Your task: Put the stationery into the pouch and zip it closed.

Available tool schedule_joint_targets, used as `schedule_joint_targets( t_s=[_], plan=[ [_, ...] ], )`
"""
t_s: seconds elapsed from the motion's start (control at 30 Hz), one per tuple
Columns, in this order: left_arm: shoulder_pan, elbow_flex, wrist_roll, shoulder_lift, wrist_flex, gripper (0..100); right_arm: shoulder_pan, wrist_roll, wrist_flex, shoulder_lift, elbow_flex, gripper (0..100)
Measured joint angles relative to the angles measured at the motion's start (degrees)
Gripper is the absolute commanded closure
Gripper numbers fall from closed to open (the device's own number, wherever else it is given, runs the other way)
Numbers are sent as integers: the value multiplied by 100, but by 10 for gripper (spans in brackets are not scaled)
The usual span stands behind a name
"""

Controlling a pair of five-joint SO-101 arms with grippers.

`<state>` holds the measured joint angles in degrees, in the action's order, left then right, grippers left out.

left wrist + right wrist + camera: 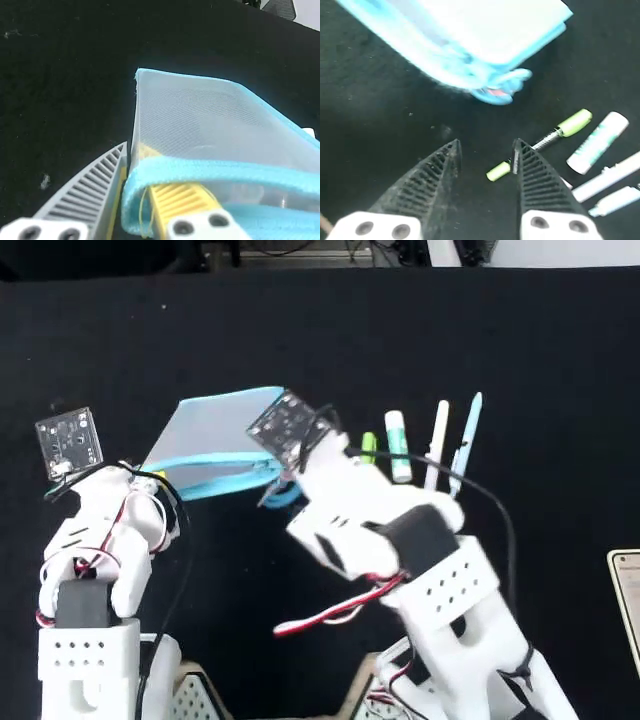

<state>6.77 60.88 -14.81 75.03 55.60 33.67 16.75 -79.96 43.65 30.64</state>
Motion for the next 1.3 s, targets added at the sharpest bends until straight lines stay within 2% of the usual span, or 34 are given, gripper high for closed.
schedule_joint_targets(
  t_s=[0.23,0.37,0.53,0.67,0.73,1.0,1.17,1.3],
  plan=[
    [0,0,-35,9,0,970,237,0,941,0,897,839],
    [0,97,-35,18,0,970,176,0,1064,0,993,840],
    [0,105,-35,18,0,970,-853,-105,818,0,905,843],
    [0,105,-35,18,0,970,-2084,-791,782,0,765,843],
    [0,105,-35,18,0,970,-2418,-1020,782,-44,765,843],
    [0,185,-35,35,0,970,-2549,-1670,1099,-1582,765,843],
    [0,185,-35,18,0,970,-2945,-1714,1116,-2760,299,843],
    [0,185,-35,18,0,970,-3332,-1486,747,-3525,-255,843]
  ],
)
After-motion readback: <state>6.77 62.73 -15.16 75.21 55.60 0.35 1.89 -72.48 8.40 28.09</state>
